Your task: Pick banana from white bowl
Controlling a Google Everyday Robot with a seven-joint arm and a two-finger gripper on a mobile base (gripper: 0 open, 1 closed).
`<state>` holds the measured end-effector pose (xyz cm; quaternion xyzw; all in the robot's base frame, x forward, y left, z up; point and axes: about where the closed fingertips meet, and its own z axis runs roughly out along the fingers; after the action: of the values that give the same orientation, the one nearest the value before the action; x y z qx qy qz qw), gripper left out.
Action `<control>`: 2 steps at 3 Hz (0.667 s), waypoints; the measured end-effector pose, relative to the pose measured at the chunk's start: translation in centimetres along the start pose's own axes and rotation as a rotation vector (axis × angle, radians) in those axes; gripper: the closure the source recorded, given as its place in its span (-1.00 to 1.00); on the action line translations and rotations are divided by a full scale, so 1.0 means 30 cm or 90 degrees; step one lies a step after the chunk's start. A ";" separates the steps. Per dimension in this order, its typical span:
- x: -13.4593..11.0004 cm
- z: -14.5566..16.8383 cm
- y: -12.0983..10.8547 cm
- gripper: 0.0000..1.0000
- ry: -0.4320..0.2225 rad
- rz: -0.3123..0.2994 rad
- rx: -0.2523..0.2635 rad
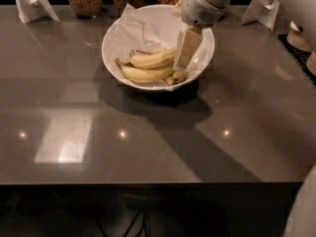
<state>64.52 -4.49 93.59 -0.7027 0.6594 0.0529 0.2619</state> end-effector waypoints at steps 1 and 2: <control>0.043 0.068 -0.016 -1.00 0.026 0.004 -0.028; 0.074 0.111 -0.026 -0.63 0.044 0.007 -0.046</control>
Offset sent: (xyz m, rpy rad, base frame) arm 0.0270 -0.0122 -0.0474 -0.1083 0.1004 -0.0031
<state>66.43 -5.02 90.03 -0.7097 0.6693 0.0539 0.2130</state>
